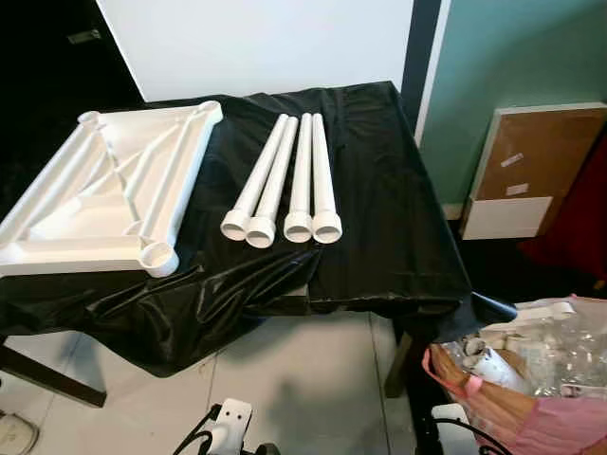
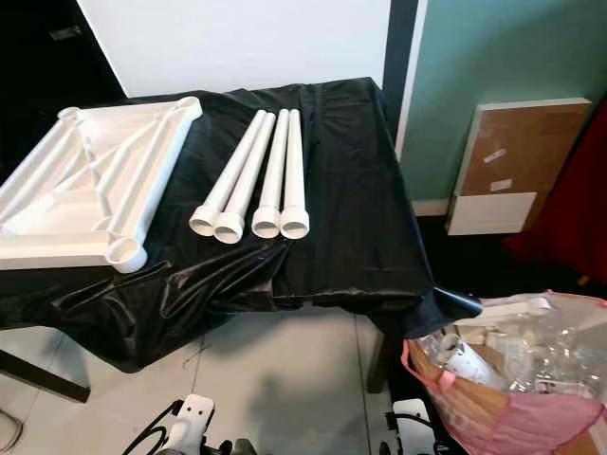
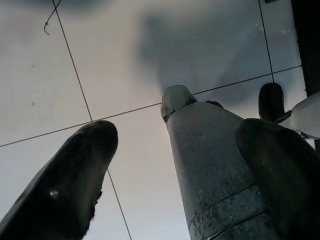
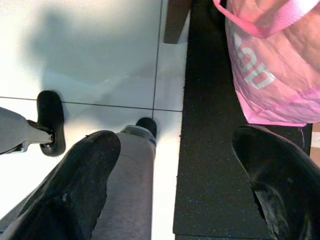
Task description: Building children table
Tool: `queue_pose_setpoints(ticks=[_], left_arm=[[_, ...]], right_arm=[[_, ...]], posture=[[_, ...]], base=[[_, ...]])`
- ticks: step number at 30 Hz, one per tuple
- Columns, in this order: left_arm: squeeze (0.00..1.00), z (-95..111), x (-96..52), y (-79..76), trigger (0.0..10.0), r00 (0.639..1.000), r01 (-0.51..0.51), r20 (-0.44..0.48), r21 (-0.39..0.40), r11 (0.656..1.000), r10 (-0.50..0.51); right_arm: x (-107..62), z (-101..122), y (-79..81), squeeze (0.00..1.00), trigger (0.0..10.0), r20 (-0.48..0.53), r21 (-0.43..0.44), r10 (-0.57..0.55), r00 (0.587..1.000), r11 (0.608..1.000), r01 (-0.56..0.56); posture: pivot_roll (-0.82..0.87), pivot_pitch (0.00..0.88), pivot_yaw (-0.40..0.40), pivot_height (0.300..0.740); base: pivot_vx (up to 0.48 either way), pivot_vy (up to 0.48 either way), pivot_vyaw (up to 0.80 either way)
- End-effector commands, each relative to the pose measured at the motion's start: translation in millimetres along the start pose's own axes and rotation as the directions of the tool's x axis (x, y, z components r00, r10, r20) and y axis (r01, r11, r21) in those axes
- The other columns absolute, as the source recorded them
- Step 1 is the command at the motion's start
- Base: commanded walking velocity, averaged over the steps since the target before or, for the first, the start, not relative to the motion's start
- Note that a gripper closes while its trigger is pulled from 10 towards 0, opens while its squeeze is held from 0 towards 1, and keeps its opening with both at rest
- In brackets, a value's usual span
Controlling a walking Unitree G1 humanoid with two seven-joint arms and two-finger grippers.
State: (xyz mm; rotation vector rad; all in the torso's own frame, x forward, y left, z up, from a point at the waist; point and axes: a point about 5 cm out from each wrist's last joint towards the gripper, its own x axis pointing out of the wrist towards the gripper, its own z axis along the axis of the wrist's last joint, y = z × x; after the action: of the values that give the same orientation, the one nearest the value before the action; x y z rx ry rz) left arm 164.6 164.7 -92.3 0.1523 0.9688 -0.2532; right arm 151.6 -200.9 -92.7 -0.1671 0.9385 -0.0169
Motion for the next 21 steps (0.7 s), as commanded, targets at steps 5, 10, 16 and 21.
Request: queue_pose_setpoints(ticks=[5, 10, 16, 21], left_arm=[[0.00, -7.9, -2.4, 4.0, 10.0, 1.000, -0.012, -0.024, 0.019, 1.000, 0.012], [0.00, -7.9, -2.6, 5.0, 10.0, 0.999, -0.030, -0.019, 0.029, 0.999, 0.031], [0.00, -7.1, -2.5, 4.5, 10.0, 0.999, -0.039, -0.007, 0.018, 0.999, 0.039], [0.00, -6.5, -2.8, 5.8, 10.0, 0.999, -0.041, -0.001, 0.049, 0.998, 0.041]], right_arm=[[-1.0, -3.9, 3.1, 0.00, 10.0, -0.009, -0.012, 0.009, 1.000, 1.000, -0.009], [-0.8, -2.5, 1.9, 0.00, 10.0, -0.002, -0.038, 0.010, 1.000, 0.999, -0.010], [1.1, 5.4, -2.5, 0.00, 10.0, 0.022, -0.054, 0.016, 1.000, 0.998, -0.015], [3.4, 15.7, -1.4, 0.00, 10.0, 0.055, -0.052, 0.014, 0.998, 0.999, -0.011]], posture=[[-0.02, 0.004, 0.067, 0.740], [-0.01, 0.000, 0.035, 0.740], [0.01, 0.000, 0.025, 0.740], [-0.01, 0.014, 0.038, 0.740]], base=[[0.000, 0.000, 0.00], [0.000, 0.000, 0.00], [0.000, 0.000, 0.00], [0.000, 0.000, 0.00]])
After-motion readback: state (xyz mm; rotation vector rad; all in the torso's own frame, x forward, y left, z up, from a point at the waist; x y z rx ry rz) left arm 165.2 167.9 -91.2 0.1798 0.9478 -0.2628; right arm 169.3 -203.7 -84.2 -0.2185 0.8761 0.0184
